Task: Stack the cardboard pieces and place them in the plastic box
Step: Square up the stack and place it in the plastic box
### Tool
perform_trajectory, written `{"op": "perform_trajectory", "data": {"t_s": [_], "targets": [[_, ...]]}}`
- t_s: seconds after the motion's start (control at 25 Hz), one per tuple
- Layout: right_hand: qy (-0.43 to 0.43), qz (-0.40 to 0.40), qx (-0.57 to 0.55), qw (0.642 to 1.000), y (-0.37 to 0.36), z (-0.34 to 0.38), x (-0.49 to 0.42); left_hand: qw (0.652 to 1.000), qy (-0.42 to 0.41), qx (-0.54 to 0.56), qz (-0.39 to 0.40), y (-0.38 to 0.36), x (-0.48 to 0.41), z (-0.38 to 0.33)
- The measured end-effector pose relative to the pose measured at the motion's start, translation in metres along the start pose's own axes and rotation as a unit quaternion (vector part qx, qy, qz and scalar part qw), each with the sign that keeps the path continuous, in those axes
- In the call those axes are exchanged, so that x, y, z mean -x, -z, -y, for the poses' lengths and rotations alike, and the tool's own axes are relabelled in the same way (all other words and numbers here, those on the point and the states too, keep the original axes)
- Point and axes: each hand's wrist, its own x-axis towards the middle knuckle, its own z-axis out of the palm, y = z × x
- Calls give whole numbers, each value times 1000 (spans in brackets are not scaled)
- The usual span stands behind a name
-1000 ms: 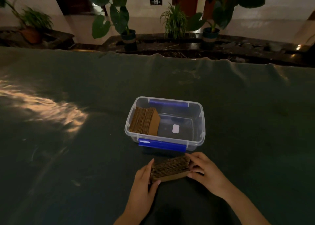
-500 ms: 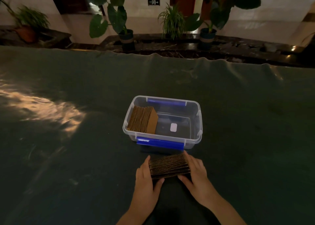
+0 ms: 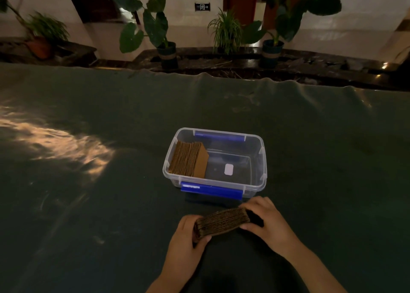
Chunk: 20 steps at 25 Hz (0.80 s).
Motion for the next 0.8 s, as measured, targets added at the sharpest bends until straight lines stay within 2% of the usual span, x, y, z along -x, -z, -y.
{"op": "perform_trajectory", "data": {"t_s": [0.16, 0.36, 0.48, 0.6, 0.72, 0.8], "targets": [[4, 15, 14, 1000, 5, 7, -3, 999, 3, -37, 31, 8, -4, -6], [-15, 58, -25, 998, 40, 23, 15, 993, -44, -86, 60, 30, 5, -31], [3, 59, -58, 997, 95, 41, 9, 994, -68, -79, 39, 47, -3, -66], [56, 56, -41, 996, 154, 52, -41, 994, -86, -53, -36, 52, -35, -101], [28, 139, -26, 990, 182, 45, -111, 993, -59, -56, -85, 38, -76, -123], [10, 198, 25, 980, 179, 34, -146, 995, -23, -63, -71, 22, -97, -128]]}}
